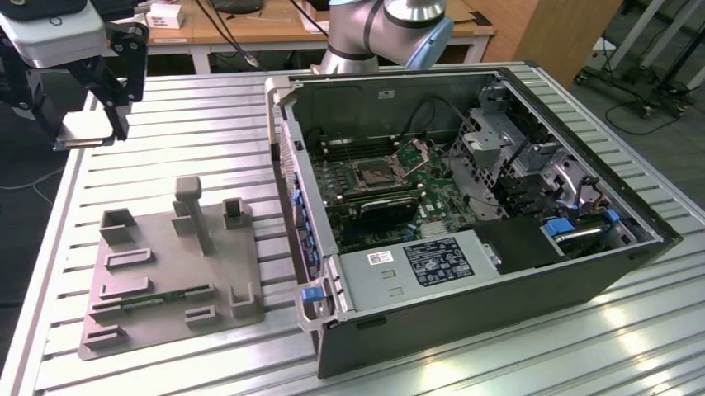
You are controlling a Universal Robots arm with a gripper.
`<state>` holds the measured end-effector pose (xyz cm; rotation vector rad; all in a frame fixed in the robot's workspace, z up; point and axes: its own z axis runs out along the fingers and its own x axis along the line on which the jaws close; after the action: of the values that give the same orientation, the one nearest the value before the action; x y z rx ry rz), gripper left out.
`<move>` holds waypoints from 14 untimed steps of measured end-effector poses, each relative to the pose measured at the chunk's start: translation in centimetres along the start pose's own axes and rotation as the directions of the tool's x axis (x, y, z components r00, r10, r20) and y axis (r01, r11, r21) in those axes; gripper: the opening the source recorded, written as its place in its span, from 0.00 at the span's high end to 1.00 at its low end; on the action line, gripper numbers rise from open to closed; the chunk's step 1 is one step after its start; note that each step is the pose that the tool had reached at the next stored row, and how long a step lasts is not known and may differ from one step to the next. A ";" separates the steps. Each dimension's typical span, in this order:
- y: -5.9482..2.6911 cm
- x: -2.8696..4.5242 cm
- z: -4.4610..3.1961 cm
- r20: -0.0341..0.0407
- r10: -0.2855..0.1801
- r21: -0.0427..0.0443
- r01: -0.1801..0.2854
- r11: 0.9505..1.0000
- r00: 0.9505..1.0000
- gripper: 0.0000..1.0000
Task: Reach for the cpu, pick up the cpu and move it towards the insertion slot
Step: 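Pick up the cpu and move it towards the insertion slot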
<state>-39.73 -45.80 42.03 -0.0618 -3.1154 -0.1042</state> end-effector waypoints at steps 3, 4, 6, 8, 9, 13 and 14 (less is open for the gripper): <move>0.00 -0.01 0.00 0.000 0.000 0.000 0.000 1.000 1.000 0.46; 0.00 -0.02 0.00 0.000 0.000 0.000 0.000 1.000 1.000 0.46; 0.01 -0.06 0.00 0.000 0.000 0.000 0.000 1.000 1.000 0.46; 0.04 -0.21 0.00 0.000 0.000 0.000 0.000 1.000 1.000 0.46; 0.09 -0.25 0.01 0.000 0.000 0.000 0.000 1.000 1.000 0.46; 0.11 -0.29 0.01 0.000 0.000 0.000 0.000 1.000 1.000 0.46; 0.10 -0.30 0.01 0.000 0.000 0.000 0.000 1.000 1.000 0.46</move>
<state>-39.43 -45.71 42.02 -0.0619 -3.1154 -0.1042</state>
